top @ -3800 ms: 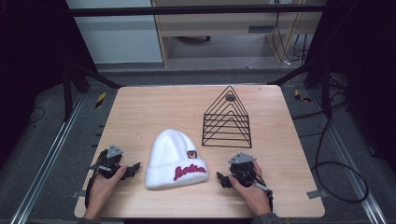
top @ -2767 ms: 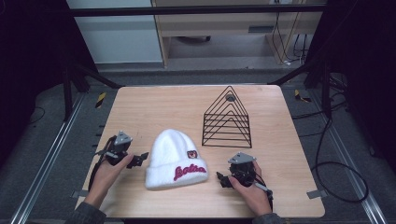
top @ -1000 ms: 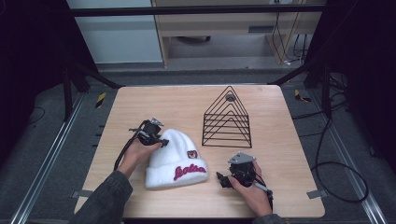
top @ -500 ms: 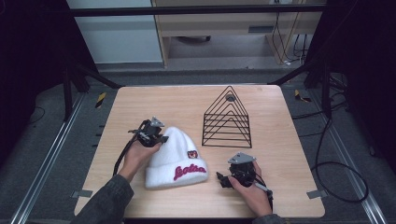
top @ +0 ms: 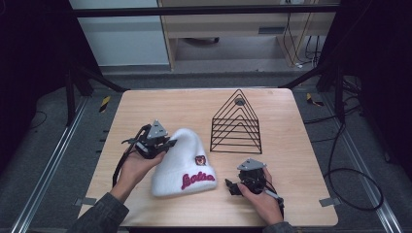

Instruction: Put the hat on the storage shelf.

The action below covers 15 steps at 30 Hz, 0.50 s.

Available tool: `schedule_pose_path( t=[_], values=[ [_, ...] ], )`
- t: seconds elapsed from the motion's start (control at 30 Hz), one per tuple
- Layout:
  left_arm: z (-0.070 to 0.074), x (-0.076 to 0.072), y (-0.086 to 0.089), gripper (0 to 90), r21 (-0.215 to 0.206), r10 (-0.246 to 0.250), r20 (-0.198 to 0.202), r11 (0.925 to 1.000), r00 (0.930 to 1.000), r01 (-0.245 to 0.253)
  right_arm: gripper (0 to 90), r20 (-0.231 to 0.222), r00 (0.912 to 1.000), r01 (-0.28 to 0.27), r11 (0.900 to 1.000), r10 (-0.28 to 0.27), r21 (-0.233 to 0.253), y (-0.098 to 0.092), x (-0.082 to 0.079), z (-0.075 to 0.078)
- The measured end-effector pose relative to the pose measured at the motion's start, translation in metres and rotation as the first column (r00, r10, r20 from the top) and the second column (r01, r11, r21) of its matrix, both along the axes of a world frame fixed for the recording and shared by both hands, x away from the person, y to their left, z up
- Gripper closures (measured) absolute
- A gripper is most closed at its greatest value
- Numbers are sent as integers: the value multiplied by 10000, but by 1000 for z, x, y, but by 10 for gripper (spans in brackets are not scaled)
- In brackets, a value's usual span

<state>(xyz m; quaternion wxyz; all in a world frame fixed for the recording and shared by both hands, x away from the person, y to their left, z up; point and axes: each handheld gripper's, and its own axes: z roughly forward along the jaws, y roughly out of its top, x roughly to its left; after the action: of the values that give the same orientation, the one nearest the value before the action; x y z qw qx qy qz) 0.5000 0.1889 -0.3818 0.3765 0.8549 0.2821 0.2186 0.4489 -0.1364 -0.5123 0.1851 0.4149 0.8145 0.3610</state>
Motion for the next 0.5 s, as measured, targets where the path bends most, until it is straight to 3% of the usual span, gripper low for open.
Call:
schedule_pose_path(
  t=[0.27,0.47,0.5],
  values=[
    [39,-15,-8,828,45,-499,699,9988,9963,498,105,-5,10000,-4,10000,4,0,0,0,0],
    [82,-24,-9,828,-13,-810,1440,9966,9863,820,114,-19,10000,12,10000,-12,18,0,0,0],
    [82,-24,-9,828,-13,-810,1440,9966,9863,820,114,-19,10000,12,10000,-12,18,0,0,0]
  ],
)
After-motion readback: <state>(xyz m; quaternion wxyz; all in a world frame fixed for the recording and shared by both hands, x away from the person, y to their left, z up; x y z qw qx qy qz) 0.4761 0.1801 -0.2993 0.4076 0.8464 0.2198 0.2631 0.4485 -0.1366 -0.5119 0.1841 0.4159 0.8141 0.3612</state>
